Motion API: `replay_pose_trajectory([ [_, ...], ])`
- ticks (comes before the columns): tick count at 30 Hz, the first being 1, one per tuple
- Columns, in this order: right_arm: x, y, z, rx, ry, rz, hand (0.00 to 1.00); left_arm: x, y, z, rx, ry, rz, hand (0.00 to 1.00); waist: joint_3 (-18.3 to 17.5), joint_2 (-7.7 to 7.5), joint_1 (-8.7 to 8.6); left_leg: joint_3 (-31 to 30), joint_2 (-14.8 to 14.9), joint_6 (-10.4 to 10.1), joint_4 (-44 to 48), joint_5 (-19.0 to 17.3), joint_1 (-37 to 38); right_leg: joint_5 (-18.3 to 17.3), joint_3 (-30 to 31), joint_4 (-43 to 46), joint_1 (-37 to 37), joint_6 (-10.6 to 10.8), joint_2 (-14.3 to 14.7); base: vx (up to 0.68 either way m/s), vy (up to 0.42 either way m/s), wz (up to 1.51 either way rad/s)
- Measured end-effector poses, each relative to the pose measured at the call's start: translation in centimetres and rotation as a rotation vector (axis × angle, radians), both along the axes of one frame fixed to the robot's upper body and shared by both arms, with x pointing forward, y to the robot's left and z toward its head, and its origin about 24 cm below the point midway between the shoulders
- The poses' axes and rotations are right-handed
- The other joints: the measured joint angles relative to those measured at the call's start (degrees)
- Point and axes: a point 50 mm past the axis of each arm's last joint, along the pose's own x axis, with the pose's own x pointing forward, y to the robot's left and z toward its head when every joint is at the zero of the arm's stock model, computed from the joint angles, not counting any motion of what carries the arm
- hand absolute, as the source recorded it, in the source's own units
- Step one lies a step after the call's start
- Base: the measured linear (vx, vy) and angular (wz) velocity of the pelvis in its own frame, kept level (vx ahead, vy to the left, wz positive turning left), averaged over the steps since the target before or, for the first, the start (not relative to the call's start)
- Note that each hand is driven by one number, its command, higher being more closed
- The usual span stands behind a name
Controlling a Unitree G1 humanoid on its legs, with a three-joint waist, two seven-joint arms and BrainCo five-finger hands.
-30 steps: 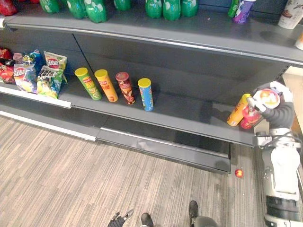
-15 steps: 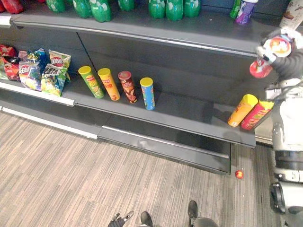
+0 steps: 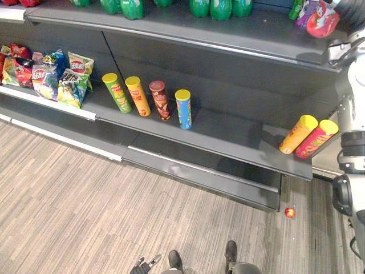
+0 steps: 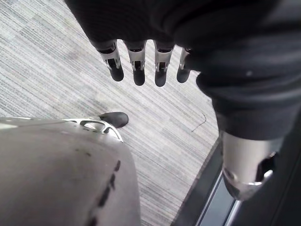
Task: Put the gum and the chips on the shelf.
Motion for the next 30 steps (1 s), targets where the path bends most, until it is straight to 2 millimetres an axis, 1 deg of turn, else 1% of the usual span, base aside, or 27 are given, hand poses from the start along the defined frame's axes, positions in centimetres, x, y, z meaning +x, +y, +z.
replay_pose_trajectory([
  [5, 1.0, -0.7, 0.3, 0.046, 0.051, -0.023, 1.00, 0.4, 0.1, 0.1, 0.000, -0.010, -0.003, 0.00, 0.1, -0.10, 0.28, -0.4, 0.3, -0.1, 0.0, 0.9, -1.8, 0.1, -0.4, -0.2, -1.6, -0.2, 0.3, 0.00, 0.000, 0.00],
  [8, 1.7, -1.5, -0.6, 0.072, 0.104, -0.047, 1.00, 0.5, 0.1, 0.1, -0.009, -0.021, 0.022, 0.00, 0.2, -0.25, 1.05, -0.6, 0.7, -0.3, 0.0, 1.0, -2.1, 0.2, -0.7, -0.2, -1.8, -0.3, 0.6, 0.00, -0.004, 0.01],
  [11, 1.8, -1.6, -0.7, 0.080, 0.115, -0.055, 1.00, 1.0, 0.1, 0.2, -0.008, -0.031, 0.019, 0.00, 0.4, -0.38, 1.10, -1.4, 0.7, -0.4, 0.0, 1.3, -3.1, 0.2, -1.4, -0.4, -2.2, -0.4, 0.6, 0.02, -0.006, 0.13],
  [13, 2.2, -1.8, -1.0, 0.092, 0.143, -0.062, 1.00, 1.2, 0.2, 0.3, -0.003, -0.037, 0.019, 0.00, 0.6, -0.73, 1.41, -1.6, 0.9, -0.5, 0.0, 1.3, -3.3, 0.3, -1.6, -0.5, -2.2, -0.4, 0.8, 0.04, -0.001, 0.06],
  [18, 2.2, -1.2, 0.1, 0.102, 0.123, -0.043, 1.00, 2.2, 0.3, 0.6, 0.004, -0.065, 0.014, 0.00, 2.6, -1.07, 1.47, -1.6, 0.8, -0.5, 0.0, 1.6, -3.5, 0.3, -1.6, -0.6, -2.3, -0.4, 0.8, 0.03, 0.004, 0.00],
  [20, 2.3, -1.0, 0.1, 0.104, 0.124, -0.037, 1.00, 2.4, 0.3, 0.6, 0.009, -0.071, 0.015, 0.00, 2.7, -1.05, 1.48, -1.5, 0.9, -0.5, 0.0, 1.5, -3.7, 0.3, -1.5, -0.6, -2.6, -0.5, 0.8, 0.05, 0.004, -0.02],
  [21, 2.3, -0.9, 0.2, 0.122, 0.118, -0.026, 1.00, 2.5, 0.2, 0.7, 0.012, -0.075, 0.014, 0.00, 2.8, -0.95, 1.44, -1.5, 0.9, -0.5, 0.0, 1.5, -3.7, 0.7, -1.5, -0.6, -2.6, -1.0, 0.9, 0.05, 0.004, -0.04],
  [24, 2.4, -0.8, 0.7, 0.152, 0.111, -0.015, 1.00, 3.2, 0.2, 0.9, 0.015, -0.097, 0.002, 0.00, 3.3, -0.85, 1.44, -1.3, 1.0, -0.5, 0.0, 1.5, -3.7, 0.7, -1.3, -0.6, -2.7, -1.0, 1.1, 0.04, 0.002, -0.04],
  [27, 2.3, -0.6, 1.3, 0.152, 0.095, -0.008, 1.00, 3.4, 0.2, 1.0, 0.017, -0.107, 0.000, 0.00, 4.2, -0.83, 1.42, -1.3, 1.2, -0.6, 0.0, 1.6, -3.6, 0.9, -1.3, -0.7, -2.7, -1.2, 1.4, 0.00, 0.000, 0.00],
  [30, 2.2, -0.5, 1.5, 0.152, 0.089, -0.007, 1.00, 3.4, 0.1, 1.0, 0.015, -0.105, 0.001, 0.00, 4.5, -0.67, 1.49, -1.2, 1.3, -0.8, 0.0, 1.7, -3.6, 1.0, -1.2, -0.9, -2.7, -1.4, 1.6, 0.00, 0.000, -0.01],
])
